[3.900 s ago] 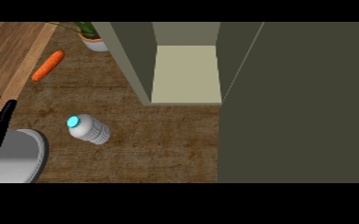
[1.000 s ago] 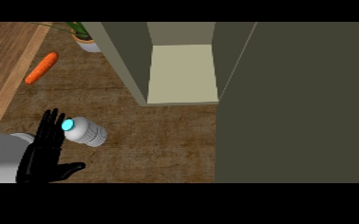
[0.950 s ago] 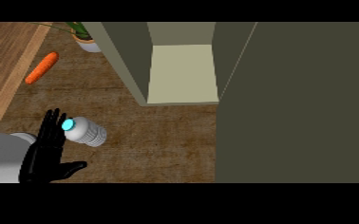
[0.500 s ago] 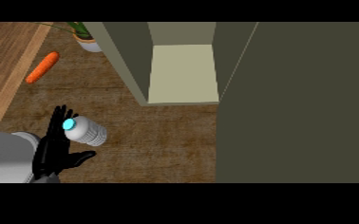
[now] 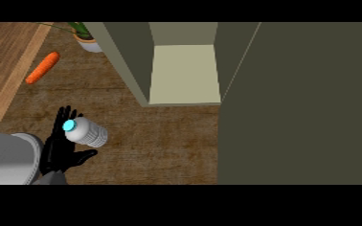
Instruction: Pick up the bottled water, place it into the cabinet and close the cabinet
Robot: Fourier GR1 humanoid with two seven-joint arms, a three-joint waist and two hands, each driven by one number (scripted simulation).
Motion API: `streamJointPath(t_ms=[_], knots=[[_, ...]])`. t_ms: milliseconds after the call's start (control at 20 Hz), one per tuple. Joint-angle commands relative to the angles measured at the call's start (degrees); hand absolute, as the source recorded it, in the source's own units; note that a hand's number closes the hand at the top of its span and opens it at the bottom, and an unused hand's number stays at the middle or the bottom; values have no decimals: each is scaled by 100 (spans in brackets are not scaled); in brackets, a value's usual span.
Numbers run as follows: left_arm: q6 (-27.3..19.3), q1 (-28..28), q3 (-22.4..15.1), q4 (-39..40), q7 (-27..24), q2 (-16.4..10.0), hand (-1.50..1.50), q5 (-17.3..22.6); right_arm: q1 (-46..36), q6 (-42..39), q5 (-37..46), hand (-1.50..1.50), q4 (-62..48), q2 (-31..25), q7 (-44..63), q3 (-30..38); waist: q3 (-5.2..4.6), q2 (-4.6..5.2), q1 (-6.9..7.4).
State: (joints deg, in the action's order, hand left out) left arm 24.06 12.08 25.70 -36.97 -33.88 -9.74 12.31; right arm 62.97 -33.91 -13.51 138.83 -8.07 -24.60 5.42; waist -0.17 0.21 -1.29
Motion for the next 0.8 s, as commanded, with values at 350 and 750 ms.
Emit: streamJointPath(t_ms=[350,750], knots=[[735,641,152,1008,-387,-114,150,328,128,-1,-505,-150,842,3,265,254,2,-1,18],[580,777,127,897,-366,94,150,507,429,-224,-726,-150,829,-62,106,550,11,-25,52]])
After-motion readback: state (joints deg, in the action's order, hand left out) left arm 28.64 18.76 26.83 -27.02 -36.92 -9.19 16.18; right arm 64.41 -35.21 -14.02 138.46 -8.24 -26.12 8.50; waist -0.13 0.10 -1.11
